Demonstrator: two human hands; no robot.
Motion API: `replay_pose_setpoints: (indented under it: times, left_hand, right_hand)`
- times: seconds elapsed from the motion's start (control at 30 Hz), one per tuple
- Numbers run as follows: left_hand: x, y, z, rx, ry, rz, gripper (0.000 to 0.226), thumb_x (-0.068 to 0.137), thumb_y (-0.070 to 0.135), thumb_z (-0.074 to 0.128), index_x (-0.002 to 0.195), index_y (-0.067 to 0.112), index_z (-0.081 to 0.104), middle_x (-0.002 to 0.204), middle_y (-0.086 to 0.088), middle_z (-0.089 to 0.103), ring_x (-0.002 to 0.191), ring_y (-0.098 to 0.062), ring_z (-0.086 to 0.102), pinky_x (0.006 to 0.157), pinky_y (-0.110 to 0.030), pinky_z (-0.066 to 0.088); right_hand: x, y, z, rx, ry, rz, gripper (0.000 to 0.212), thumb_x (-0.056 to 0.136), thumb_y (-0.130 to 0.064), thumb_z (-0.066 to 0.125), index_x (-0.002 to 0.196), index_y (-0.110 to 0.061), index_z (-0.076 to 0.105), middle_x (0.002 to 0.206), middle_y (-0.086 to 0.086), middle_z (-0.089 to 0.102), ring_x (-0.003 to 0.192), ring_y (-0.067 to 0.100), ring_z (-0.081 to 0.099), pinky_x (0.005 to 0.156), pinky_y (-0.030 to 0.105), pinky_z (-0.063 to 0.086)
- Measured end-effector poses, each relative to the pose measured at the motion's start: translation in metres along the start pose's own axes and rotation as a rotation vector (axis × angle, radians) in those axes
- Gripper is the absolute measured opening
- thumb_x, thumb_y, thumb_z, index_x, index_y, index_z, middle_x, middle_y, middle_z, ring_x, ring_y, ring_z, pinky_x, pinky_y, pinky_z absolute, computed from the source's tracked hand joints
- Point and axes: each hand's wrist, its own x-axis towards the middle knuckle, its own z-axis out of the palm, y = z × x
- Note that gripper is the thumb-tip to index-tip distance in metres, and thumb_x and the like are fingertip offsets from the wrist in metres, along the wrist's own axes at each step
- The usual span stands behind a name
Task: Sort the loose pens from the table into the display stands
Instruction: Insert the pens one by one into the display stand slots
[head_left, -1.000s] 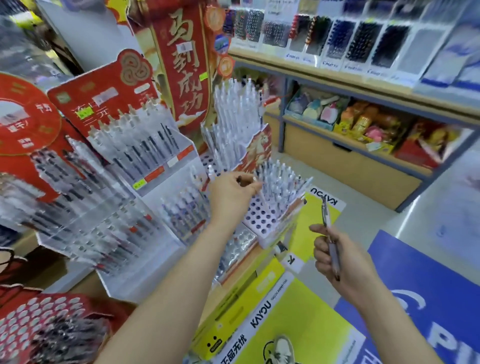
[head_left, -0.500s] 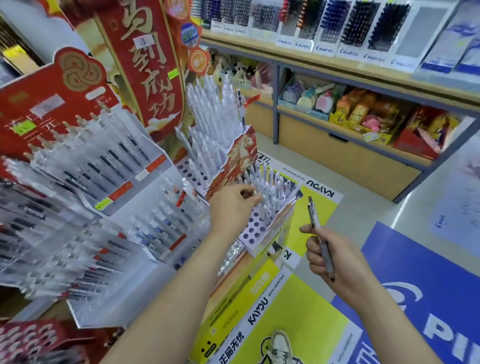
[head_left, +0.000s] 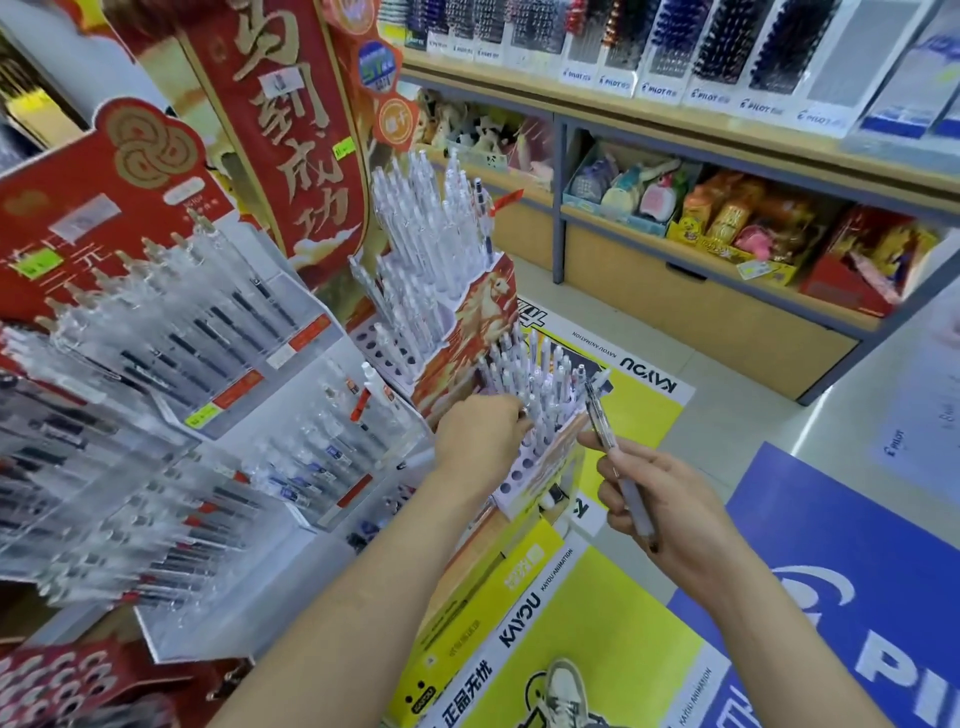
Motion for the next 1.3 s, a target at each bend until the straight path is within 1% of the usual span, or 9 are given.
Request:
replay_pose_setpoints:
  times: [0.27, 0.33, 0.47, 0.57, 0.7, 0.87, 0.97, 1.13, 1.3]
  left_hand:
    - [-0.014, -0.004, -0.034, -0.095, 0.048, -0.051, 0.012, 0.093, 0.027, 0.059, 0.101, 0.019, 0.063, 0.091, 0.005, 0.068, 0.084, -0.017, 0.063, 0.071, -0.035, 0.053]
    - [-0.036, 0.002, -0.062, -0.445, 0.164, -0.135, 0.01, 0.095, 0.025, 0.055, 0.102, 0.023, 0.062, 0.089, 0.01, 0.067, 0.078, -0.009, 0.061, 0.069, -0.029, 0.053]
    - [-0.076, 0.006, -0.111, -1.641, 0.236, -0.336, 0.013, 0.101, 0.013, 0.042, 0.094, 0.013, 0.053, 0.08, -0.006, 0.071, 0.054, -0.015, 0.046, 0.046, -0.027, 0.034]
    - [-0.102, -0.009, -0.128, -2.049, 0.277, -0.395, 0.016, 0.101, 0.01, 0.034, 0.092, 0.011, 0.048, 0.078, -0.012, 0.067, 0.057, -0.015, 0.045, 0.048, -0.022, 0.036]
    - [-0.141, -0.035, -0.141, -2.028, 0.325, -0.401, 0.019, 0.101, 0.012, 0.035, 0.098, 0.011, 0.053, 0.089, -0.011, 0.065, 0.063, -0.016, 0.044, 0.062, -0.03, 0.032]
    - [-0.206, -0.083, -0.155, -1.346, 0.387, -0.389, 0.021, 0.102, 0.019, 0.044, 0.103, 0.02, 0.065, 0.079, 0.0, 0.051, 0.068, -0.012, 0.046, 0.066, -0.024, 0.04]
    - [-0.258, -0.11, -0.167, -1.226, 0.461, -0.369, 0.012, 0.093, 0.014, 0.061, 0.105, 0.014, 0.064, 0.07, -0.005, 0.052, 0.057, -0.013, 0.051, 0.057, -0.02, 0.045]
    - [-0.349, -0.156, -0.182, -1.233, 0.659, -0.358, 0.006, 0.078, 0.004, 0.074, 0.075, 0.008, 0.071, 0.06, 0.001, 0.065, 0.055, -0.011, 0.059, 0.054, -0.021, 0.05]
    - [-0.424, -0.213, -0.176, -1.235, 0.694, -0.39, 0.006, 0.086, 0.004, 0.065, 0.087, 0.003, 0.071, 0.064, 0.004, 0.068, 0.058, -0.006, 0.061, 0.056, -0.016, 0.049]
  right_hand:
    - [-0.002, -0.002, 0.014, 0.083, -0.013, -0.038, 0.028, 0.079, -0.013, 0.059, 0.104, -0.003, 0.068, 0.077, 0.007, 0.069, 0.076, 0.02, 0.069, 0.067, 0.025, 0.054]
    - [-0.003, -0.005, 0.025, 0.102, -0.06, -0.007, 0.028, 0.08, -0.014, 0.059, 0.103, -0.001, 0.068, 0.086, 0.012, 0.07, 0.081, 0.022, 0.07, 0.069, 0.028, 0.056]
    - [-0.01, -0.011, 0.062, 0.035, -0.296, 0.051, 0.025, 0.085, -0.015, 0.056, 0.101, 0.002, 0.063, 0.109, 0.022, 0.07, 0.106, 0.036, 0.067, 0.082, 0.042, 0.056]
    - [-0.02, -0.008, 0.099, -0.025, -0.491, 0.105, 0.032, 0.088, -0.018, 0.054, 0.111, 0.005, 0.057, 0.115, 0.022, 0.068, 0.099, 0.042, 0.068, 0.077, 0.043, 0.058]
    - [-0.035, 0.006, 0.138, -0.068, -0.61, 0.099, 0.028, 0.09, -0.025, 0.057, 0.109, -0.005, 0.061, 0.105, 0.023, 0.069, 0.067, 0.027, 0.066, 0.061, 0.032, 0.053]
    - [-0.06, 0.036, 0.181, -0.031, -0.708, 0.096, 0.049, 0.062, -0.042, 0.089, 0.094, -0.011, 0.069, 0.089, 0.02, 0.067, 0.06, 0.024, 0.059, 0.058, 0.03, 0.051]
    - [-0.084, 0.061, 0.216, 0.022, -0.711, 0.148, 0.059, 0.056, -0.036, 0.093, 0.095, -0.011, 0.058, 0.081, 0.022, 0.064, 0.053, 0.024, 0.053, 0.053, 0.03, 0.049]
    - [-0.129, 0.109, 0.279, -0.056, -0.718, 0.173, 0.032, 0.079, -0.028, 0.065, 0.097, -0.009, 0.047, 0.069, 0.017, 0.058, 0.05, 0.019, 0.041, 0.042, 0.023, 0.038]
    - [-0.159, 0.162, 0.331, -0.218, -0.806, 0.171, 0.019, 0.087, -0.025, 0.052, 0.091, -0.011, 0.065, 0.067, 0.016, 0.058, 0.052, 0.021, 0.039, 0.04, 0.022, 0.036]
